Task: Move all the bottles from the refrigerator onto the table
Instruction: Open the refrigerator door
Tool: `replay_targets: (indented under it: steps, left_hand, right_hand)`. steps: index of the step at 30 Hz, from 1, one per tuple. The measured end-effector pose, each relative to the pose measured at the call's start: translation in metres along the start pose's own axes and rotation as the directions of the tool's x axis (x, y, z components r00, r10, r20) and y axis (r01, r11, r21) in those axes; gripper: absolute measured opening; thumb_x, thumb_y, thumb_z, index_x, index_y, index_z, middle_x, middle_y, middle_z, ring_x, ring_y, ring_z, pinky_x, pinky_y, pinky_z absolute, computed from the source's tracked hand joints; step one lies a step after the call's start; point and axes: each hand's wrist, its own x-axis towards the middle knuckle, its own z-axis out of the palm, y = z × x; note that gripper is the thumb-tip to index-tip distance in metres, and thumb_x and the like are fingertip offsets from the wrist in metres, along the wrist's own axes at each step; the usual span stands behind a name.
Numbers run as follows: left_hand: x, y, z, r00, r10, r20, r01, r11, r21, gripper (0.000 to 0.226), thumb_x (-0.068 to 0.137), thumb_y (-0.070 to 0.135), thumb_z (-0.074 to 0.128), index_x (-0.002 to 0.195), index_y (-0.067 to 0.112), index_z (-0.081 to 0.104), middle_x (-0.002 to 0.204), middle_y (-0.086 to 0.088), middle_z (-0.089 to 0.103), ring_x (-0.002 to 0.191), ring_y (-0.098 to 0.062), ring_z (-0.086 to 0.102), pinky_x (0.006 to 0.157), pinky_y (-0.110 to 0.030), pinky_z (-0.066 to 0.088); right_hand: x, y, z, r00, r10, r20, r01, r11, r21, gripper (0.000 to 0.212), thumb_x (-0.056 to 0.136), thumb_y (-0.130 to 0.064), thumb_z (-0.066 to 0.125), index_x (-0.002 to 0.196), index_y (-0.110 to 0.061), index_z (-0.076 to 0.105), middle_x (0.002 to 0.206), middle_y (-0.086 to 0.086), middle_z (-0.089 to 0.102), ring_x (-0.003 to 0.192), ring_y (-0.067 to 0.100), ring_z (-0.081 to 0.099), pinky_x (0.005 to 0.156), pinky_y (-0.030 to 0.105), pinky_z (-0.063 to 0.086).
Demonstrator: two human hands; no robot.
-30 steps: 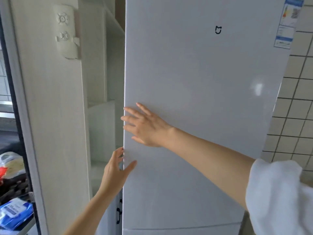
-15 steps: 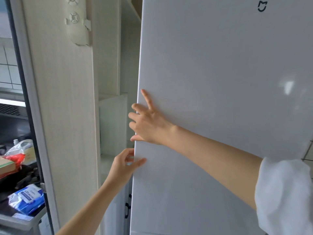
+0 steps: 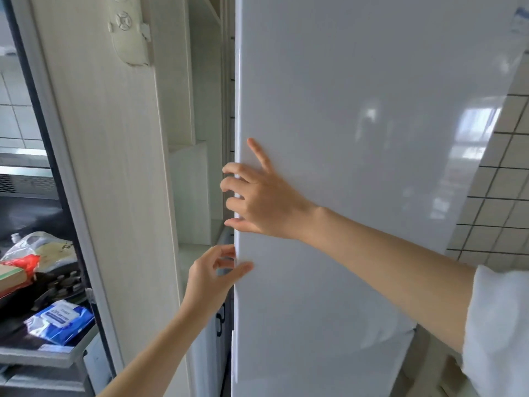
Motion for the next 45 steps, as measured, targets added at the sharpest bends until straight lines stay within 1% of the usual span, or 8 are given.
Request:
replay_targets:
  steps: [8,13,18,22,28,33,39,45]
  left_hand:
    - [-0.097,0.035,0.008,0.999,0.03,-0.035,-0.036,0.983,-0.178,0.009,0.085,0.021,0.072,0.092,0.027,0.073,0.081,0.005,0.073,0.077,-0.014,0.069,0.067,-0.017,0.05]
    - [-0.128,0.066,0.011,0.962,0.263,0.068,-0.259,0.964,-0.056,0.025,0.078,0.045,0.076,0.102,0.042,0.07,0.095,0.014,0.07,0.089,-0.009,0.068,0.079,-0.025,0.053]
    - [-0.152,0.085,0.041,0.863,0.459,0.212,-0.466,0.885,-0.021,0.079,0.08,0.058,0.064,0.148,0.034,0.034,0.149,0.017,0.041,0.139,-0.007,0.038,0.112,-0.02,0.03]
    - [-0.181,0.103,0.077,0.762,0.613,0.21,-0.616,0.785,-0.056,0.071,0.092,0.057,0.051,0.153,0.037,0.021,0.162,0.011,0.021,0.149,-0.009,0.019,0.117,-0.018,0.02]
    - [-0.24,0.128,0.159,0.701,0.706,0.103,-0.699,0.708,-0.1,0.063,0.099,0.046,0.044,0.154,0.031,0.018,0.162,-0.007,0.019,0.151,-0.021,0.016,0.121,-0.032,0.019]
    - [-0.29,0.163,0.23,0.665,0.745,0.053,-0.747,0.665,0.01,0.062,0.098,0.042,0.05,0.153,0.032,0.022,0.156,-0.018,0.028,0.148,-0.029,0.023,0.109,-0.067,0.028]
    - [-0.334,0.204,0.328,0.594,0.787,0.164,-0.804,0.581,0.124,0.076,0.091,0.034,0.06,0.153,0.019,0.018,0.16,-0.018,0.017,0.149,-0.032,0.018,0.115,-0.056,0.027]
    - [-0.339,0.226,0.414,0.504,0.8,0.326,-0.863,0.448,0.235,0.085,0.091,0.041,0.058,0.155,0.017,0.008,0.162,-0.017,0.011,0.15,-0.033,0.015,0.118,-0.055,0.021]
  right_hand:
    - [-0.055,-0.065,-0.098,0.904,0.396,-0.159,-0.342,0.896,0.282,0.014,0.089,-0.007,0.059,0.092,-0.004,0.072,0.119,0.017,0.063,0.12,0.036,0.051,0.103,0.047,0.039]
    - [-0.097,-0.088,-0.16,0.818,0.549,-0.175,-0.499,0.826,0.262,0.022,0.086,-0.01,0.065,0.106,-0.005,0.071,0.124,0.014,0.06,0.116,0.034,0.054,0.096,0.045,0.044]
    - [-0.142,-0.091,-0.212,0.727,0.679,-0.1,-0.612,0.707,0.356,0.044,0.087,-0.026,0.067,0.126,-0.01,0.054,0.125,0.014,0.055,0.118,0.028,0.052,0.097,0.036,0.045]
    - [-0.175,-0.089,-0.249,0.588,0.808,0.042,-0.708,0.488,0.511,0.058,0.085,-0.034,0.068,0.131,-0.003,0.049,0.135,0.004,0.047,0.129,0.016,0.043,0.101,0.032,0.044]
    - [-0.247,-0.084,-0.311,0.515,0.832,0.206,-0.735,0.304,0.606,0.054,0.091,-0.029,0.059,0.139,-0.009,0.042,0.142,-0.002,0.041,0.133,0.009,0.042,0.101,0.034,0.047]
    - [-0.317,-0.074,-0.366,0.464,0.846,0.264,-0.736,0.202,0.646,0.041,0.098,-0.025,0.048,0.138,-0.016,0.043,0.137,-0.005,0.047,0.126,0.013,0.05,0.093,0.039,0.053]
    - [-0.409,-0.044,-0.41,0.375,0.897,0.232,-0.772,0.165,0.613,0.034,0.101,-0.017,0.042,0.135,-0.015,0.047,0.121,-0.001,0.058,0.113,0.014,0.059,0.091,0.035,0.053]
    - [-0.479,-0.004,-0.433,0.233,0.947,0.222,-0.878,0.106,0.467,0.019,0.101,-0.019,0.046,0.11,-0.007,0.056,0.09,-0.01,0.053,0.081,0.0,0.053,0.074,0.012,0.039]
